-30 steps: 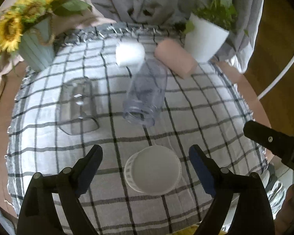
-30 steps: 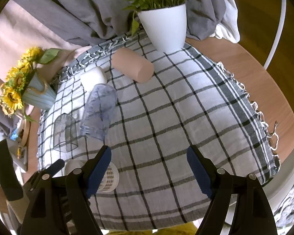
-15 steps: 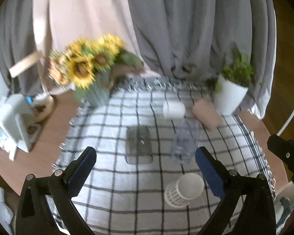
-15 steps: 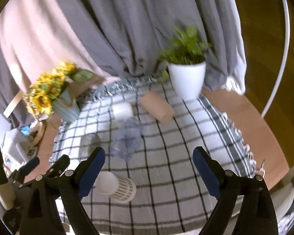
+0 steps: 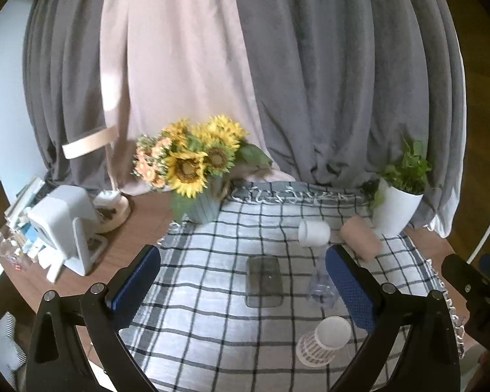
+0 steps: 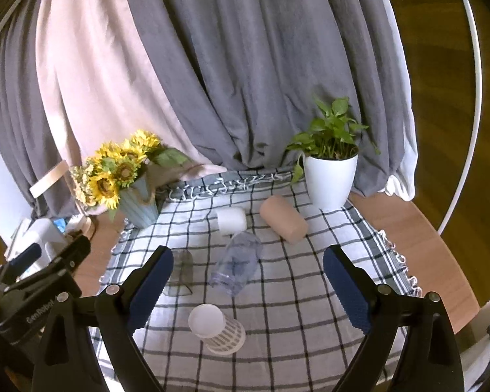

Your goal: Flip cup upside down

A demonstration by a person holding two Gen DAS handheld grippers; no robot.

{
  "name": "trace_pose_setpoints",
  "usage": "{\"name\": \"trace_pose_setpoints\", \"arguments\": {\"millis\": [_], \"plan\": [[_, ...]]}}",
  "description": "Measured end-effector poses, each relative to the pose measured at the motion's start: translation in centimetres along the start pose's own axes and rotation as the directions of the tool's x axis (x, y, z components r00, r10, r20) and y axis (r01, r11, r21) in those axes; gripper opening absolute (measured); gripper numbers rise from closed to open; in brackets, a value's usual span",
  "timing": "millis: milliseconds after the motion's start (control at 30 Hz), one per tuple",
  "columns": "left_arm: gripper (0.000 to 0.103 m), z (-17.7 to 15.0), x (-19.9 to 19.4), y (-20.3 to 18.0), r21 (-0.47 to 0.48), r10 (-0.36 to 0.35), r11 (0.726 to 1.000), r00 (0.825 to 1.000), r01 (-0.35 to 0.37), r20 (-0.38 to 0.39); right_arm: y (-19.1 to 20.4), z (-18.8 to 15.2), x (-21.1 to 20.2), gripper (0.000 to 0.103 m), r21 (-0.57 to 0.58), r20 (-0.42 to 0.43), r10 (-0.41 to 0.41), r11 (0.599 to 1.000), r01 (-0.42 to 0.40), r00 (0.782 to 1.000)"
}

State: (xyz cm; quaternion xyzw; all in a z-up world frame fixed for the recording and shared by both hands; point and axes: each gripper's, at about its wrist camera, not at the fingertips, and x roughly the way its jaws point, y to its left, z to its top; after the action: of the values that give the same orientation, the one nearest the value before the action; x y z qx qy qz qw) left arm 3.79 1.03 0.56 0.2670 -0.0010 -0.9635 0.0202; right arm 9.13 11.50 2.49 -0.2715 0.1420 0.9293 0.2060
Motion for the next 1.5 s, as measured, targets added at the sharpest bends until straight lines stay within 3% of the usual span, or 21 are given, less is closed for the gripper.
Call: {"name": "trace_pose_setpoints", "arguments": {"millis": [433, 1500], "plan": [[0.103, -0.4, -1.0, 1.2, -0.017, 0.015, 1.0, 1.0, -0.015, 0.018, 1.9, -0.8, -1.0, 0.093, -0.056, 0.024, 0.015, 0.998, -0.014, 1.0], [0.103, -0.4, -0.6, 1.0, -0.015, 0.01, 1.0, 1.0, -0.01, 0.003, 1.9, -0.7, -1.0, 0.093, -0.061, 0.03, 0.024, 0.998, -0.022, 0.999]]}}
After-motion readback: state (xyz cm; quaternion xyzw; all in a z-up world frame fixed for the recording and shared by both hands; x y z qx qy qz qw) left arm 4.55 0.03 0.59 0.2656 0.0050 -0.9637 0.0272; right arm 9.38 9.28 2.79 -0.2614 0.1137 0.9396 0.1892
